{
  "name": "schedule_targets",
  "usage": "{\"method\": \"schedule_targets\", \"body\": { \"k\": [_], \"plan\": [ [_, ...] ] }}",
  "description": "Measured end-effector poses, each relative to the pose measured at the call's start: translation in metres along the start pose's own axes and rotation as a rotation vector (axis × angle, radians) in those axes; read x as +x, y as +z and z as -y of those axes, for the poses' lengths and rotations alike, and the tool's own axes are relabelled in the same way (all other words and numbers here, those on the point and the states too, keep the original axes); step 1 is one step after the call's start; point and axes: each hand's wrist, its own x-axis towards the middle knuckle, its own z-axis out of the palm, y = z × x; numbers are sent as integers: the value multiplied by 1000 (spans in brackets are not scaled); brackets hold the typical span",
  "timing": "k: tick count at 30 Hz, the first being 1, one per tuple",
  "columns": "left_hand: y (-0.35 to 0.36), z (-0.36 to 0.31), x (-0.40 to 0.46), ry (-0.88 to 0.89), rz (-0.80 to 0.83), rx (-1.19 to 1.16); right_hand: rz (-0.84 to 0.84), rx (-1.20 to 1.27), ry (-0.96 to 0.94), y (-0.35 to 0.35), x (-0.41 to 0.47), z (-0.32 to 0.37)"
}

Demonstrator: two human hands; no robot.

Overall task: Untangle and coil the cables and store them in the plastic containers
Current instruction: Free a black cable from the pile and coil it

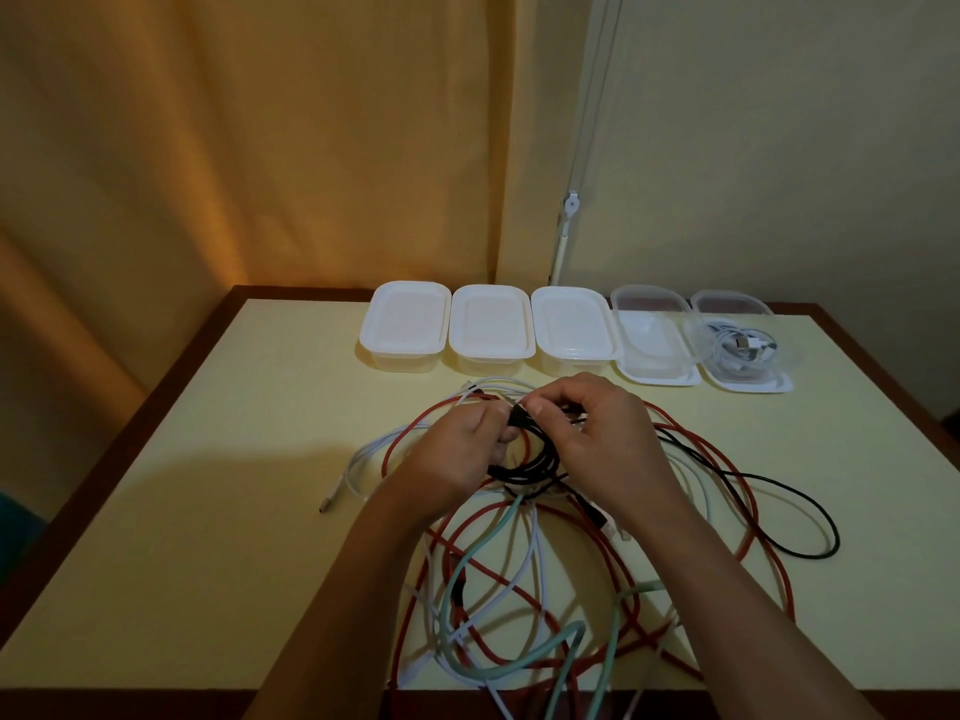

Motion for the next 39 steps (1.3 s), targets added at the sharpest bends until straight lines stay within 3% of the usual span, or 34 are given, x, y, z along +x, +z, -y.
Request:
{"method": "schedule_targets", "body": {
  "k": [4,8,17,21,27,32,39],
  "plan": [
    [0,3,-3,26,13,273,7,-51,17,1,1,1],
    [1,0,-4,25,10,272,-41,-13,2,4,0,5],
    [-6,11,2,-32,87,-422,11,88,34,6,-3,6],
    [-4,12,0,52,30,-292,16,144,112,5,-3,5],
    [-8,9,1,86,-7,-56,85,26,207,-1,-3,0],
    [-7,5,-2,131,72,-2,209,62,157,-1,-2,-1],
    [-6,7,-4,96,53,-18,102,-50,72,4,-3,1]
  ]
}}
